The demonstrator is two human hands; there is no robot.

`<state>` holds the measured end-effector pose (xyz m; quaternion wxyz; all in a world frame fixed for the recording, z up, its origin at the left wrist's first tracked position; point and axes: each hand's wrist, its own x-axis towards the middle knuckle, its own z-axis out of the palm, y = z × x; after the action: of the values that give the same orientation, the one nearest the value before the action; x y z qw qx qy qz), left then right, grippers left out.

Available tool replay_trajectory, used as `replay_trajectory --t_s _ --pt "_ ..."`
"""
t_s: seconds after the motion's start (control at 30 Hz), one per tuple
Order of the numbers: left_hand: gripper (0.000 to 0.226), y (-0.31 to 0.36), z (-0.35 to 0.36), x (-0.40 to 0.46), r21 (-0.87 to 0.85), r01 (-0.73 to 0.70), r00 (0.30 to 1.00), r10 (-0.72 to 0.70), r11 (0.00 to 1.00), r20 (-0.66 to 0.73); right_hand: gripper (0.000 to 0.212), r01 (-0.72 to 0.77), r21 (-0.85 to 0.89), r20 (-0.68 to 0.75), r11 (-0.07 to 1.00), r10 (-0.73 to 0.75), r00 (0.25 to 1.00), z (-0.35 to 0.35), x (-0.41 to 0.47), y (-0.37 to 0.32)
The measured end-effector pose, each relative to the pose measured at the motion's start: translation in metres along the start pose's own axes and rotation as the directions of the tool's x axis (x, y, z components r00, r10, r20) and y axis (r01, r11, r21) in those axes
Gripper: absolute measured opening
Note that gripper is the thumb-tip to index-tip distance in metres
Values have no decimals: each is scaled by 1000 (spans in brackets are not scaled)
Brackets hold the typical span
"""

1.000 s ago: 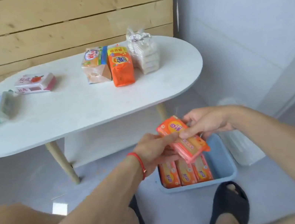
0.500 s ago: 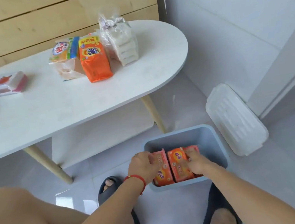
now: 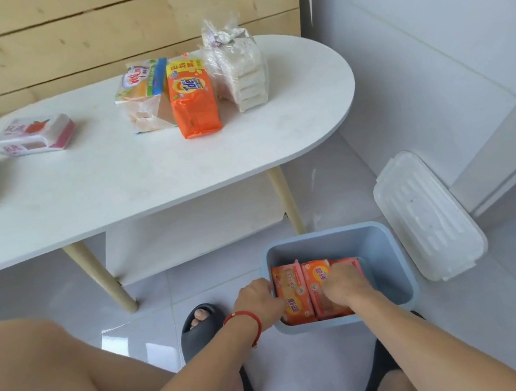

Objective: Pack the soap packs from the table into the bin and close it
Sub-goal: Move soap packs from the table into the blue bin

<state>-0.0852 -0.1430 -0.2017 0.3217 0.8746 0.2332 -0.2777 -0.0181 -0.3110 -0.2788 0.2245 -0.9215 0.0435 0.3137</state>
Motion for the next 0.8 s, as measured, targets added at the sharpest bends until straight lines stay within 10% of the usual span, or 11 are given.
replay_trajectory --t_s 0.17,0.3,0.8 --pt "55 -6 -22 -11 -36 -43 999 43 998 12 72 -4 -139 44 990 10 999 17 -5 -7" --pt "54 -11 -33 -16 26 -106 994 107 994 -39 74 187 -394 26 900 -192 981 27 -7 -32" --pt "67 -25 14 -12 46 -72 995 69 996 71 84 389 -344 246 855 -318 916 15 -1 -22"
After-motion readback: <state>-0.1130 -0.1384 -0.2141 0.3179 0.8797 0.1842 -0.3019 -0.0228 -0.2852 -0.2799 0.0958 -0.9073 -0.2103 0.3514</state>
